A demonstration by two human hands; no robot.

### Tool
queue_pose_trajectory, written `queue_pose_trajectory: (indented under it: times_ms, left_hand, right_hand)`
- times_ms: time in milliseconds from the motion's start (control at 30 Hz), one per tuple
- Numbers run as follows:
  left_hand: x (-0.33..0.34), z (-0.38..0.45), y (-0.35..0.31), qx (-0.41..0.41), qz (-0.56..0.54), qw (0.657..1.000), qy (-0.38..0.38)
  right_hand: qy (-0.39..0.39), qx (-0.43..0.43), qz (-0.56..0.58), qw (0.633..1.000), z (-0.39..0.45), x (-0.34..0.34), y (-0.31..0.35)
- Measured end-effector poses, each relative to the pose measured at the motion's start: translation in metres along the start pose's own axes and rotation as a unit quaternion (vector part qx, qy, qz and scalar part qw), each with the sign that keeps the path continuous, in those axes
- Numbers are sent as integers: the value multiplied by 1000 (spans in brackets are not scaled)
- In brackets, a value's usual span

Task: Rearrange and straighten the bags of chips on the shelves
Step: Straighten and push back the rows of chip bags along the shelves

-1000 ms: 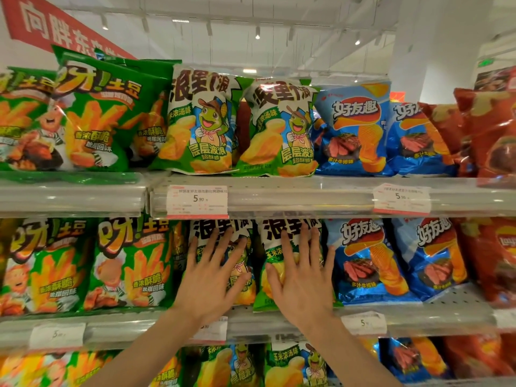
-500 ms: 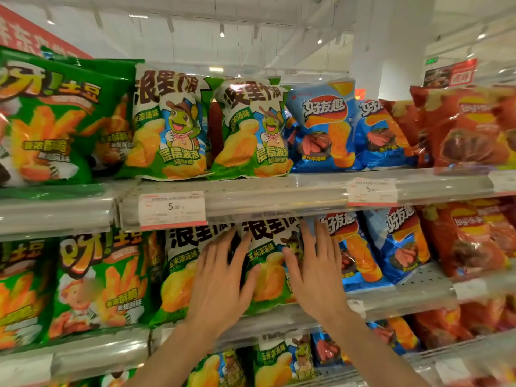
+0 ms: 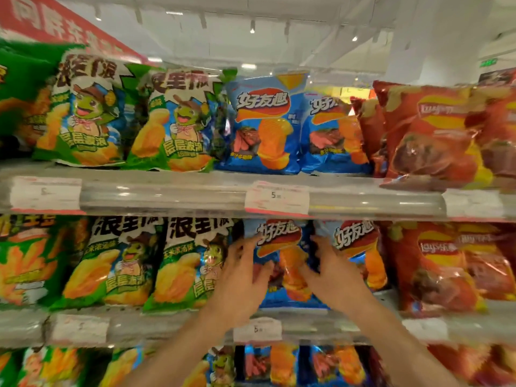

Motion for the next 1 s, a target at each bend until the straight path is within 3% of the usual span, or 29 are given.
queue_pose_trajectory:
  times_ms: [133,333,500,733,1000]
  left_hand:
    - [14,17,9,-56,-74,995,30]
    - [21,37,19,-87,-185,979,12]
    - [15,39,21,-67,-196,978,-16]
    - [9,38,5,-26,-240,969,47]
    - [11,35,-3,-58,-252,958,121]
  right_hand:
    - [105,-2,51,993,9,10,-4]
    - [107,-59,228,966,19,19,4]
    - [93,-83,260,958,15,10,5]
    - [113,-88,288,947,16,1,-4]
    - [146,-77,255,953,12,-3,-6]
Point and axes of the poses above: each hand's wrist, its own z-axis towards the middle knuckle, its own x-axis out of the palm, y = z × x, the point moved 7 cm from there along z, towards the middle knuckle, and after that the axes turned 11 degrees about y, right-handed, at the moved point
